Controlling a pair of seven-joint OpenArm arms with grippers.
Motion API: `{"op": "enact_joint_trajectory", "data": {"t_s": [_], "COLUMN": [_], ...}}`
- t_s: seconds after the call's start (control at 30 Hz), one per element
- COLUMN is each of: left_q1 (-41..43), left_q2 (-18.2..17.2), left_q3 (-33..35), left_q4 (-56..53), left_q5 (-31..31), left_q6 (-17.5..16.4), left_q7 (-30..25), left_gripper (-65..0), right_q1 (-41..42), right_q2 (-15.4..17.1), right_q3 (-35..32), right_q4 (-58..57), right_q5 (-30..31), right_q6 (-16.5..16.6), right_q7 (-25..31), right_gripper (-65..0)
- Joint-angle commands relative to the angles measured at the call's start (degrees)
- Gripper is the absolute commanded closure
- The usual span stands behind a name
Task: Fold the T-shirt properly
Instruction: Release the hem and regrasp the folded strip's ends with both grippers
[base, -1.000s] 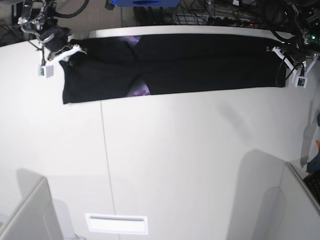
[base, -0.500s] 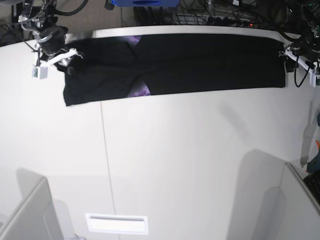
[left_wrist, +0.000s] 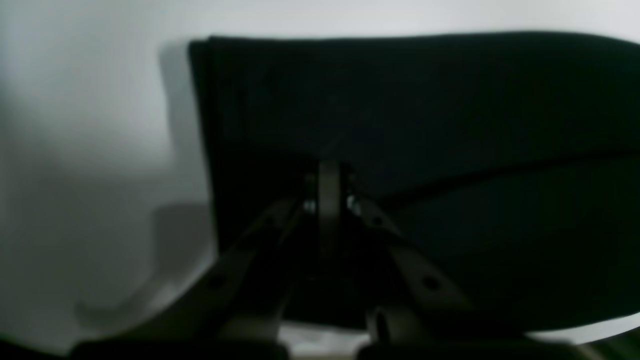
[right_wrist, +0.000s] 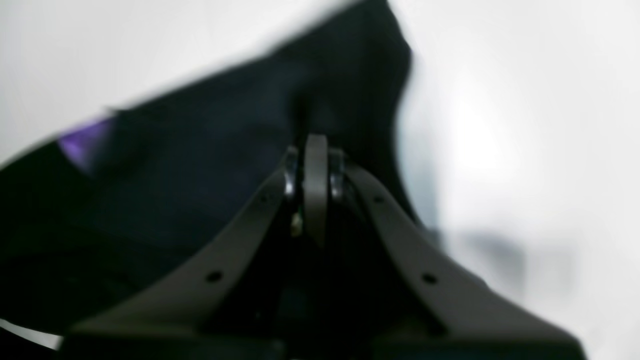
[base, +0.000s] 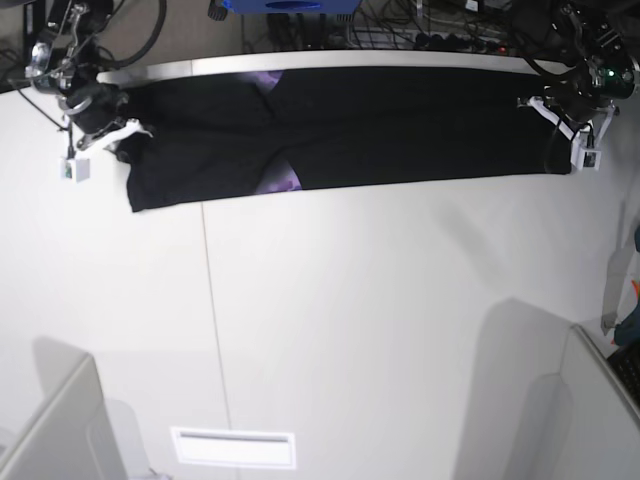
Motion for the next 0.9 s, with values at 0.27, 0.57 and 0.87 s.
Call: {"op": "enact_joint_trajectory", "data": {"t_s": [0.27,0.57,0.87], "left_q1": [-3.91,-4.00,-4.09], "left_q2": [0.02,0.19,1.34], "left_q3": [2.48,-4.91,-4.82], "left_q4": [-3.37,7.00,4.80], "left_q5": [4.79,-1.02,-1.81], "left_q6": [-0.01,-0.01,-0.01], "left_q7": [-1.89,3.91,3.91], "left_gripper": [0.0,0.0,0.0], "right_q1": [0.51,-3.62,1.04], "right_q2": [1.82,-0.73,-1.52], "right_q3": [1.75,1.83,-6.96], "right_q4": [-1.96,14.66,2.88], "right_q5": [1.17,1.44,-1.11], "right_q6": [0.66,0.92,0.66], "right_q7": [1.53,-1.63,-2.86], "right_gripper": [0.0,0.0,0.0]}}
